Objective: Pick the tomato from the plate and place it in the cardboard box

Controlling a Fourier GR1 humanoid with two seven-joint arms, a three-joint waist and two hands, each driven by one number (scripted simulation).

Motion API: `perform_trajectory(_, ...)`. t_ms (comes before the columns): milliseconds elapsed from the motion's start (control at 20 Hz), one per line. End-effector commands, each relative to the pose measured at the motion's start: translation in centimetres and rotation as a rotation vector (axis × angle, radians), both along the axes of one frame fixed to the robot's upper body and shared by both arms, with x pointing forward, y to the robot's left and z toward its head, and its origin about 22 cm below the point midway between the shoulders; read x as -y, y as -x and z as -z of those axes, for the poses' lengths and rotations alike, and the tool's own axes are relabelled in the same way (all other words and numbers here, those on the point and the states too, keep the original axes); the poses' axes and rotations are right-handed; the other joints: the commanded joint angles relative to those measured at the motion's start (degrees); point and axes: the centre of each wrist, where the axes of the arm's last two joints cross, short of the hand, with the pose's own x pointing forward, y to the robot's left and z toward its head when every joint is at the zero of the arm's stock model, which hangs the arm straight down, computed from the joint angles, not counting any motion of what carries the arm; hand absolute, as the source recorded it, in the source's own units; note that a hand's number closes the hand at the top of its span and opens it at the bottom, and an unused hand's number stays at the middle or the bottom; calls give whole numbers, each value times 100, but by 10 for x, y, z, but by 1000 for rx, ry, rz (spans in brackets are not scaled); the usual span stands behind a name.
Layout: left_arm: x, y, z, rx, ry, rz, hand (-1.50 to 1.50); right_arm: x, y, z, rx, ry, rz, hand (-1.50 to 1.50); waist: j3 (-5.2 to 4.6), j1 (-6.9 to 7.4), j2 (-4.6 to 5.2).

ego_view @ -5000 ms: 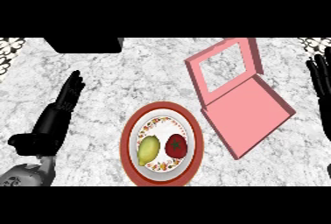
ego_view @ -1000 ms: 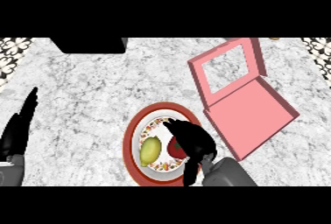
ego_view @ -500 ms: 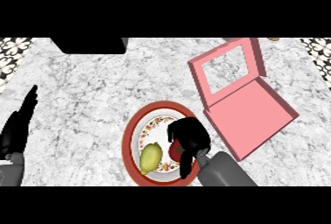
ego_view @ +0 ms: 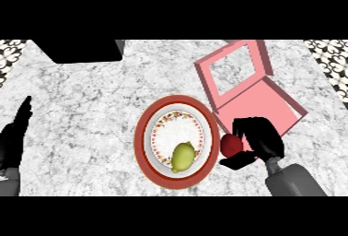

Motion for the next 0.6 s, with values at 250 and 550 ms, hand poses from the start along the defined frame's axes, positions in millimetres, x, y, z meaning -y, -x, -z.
perform_trajectory(250, -15, 11, -2, 2, 3, -49, 0, 219, 54, -80, 264, 106, 214, 150, 6, -205, 2)
perform_trajectory(550, -9, 12, -6, 10, -3, 3, 0, 247, 80, -134, 495, 11, 115, 150, -2, 98, 35)
